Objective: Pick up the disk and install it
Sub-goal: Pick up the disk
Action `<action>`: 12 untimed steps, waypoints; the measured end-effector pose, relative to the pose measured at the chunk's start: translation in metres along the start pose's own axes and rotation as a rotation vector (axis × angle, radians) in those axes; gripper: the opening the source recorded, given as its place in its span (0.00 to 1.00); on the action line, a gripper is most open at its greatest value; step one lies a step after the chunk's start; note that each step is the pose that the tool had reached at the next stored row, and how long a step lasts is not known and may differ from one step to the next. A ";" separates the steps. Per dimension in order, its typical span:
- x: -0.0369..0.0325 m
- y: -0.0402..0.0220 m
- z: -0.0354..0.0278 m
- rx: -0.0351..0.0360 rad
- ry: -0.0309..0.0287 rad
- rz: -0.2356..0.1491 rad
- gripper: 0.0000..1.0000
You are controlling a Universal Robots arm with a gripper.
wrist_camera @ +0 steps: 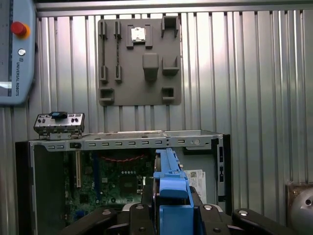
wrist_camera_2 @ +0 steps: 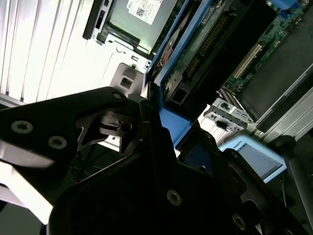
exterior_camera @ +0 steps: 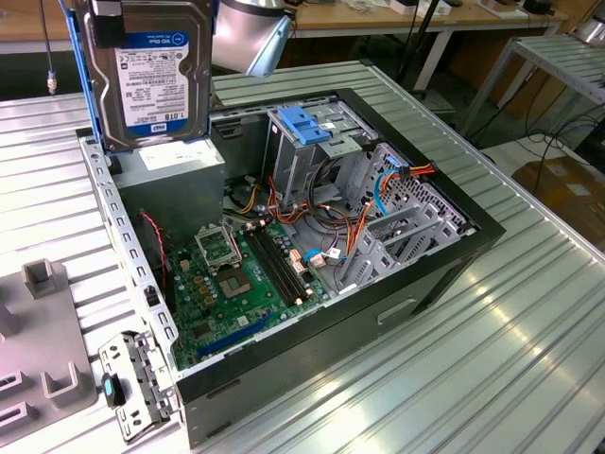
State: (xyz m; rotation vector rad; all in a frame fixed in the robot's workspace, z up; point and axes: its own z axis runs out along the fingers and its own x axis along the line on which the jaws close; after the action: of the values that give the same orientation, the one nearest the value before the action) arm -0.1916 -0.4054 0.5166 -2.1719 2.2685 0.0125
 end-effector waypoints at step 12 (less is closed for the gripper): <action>0.0013 -0.0144 0.0002 0.0001 0.0005 0.000 0.37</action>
State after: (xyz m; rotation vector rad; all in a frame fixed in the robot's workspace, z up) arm -0.1772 -0.4073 0.5163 -2.1715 2.2693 0.0118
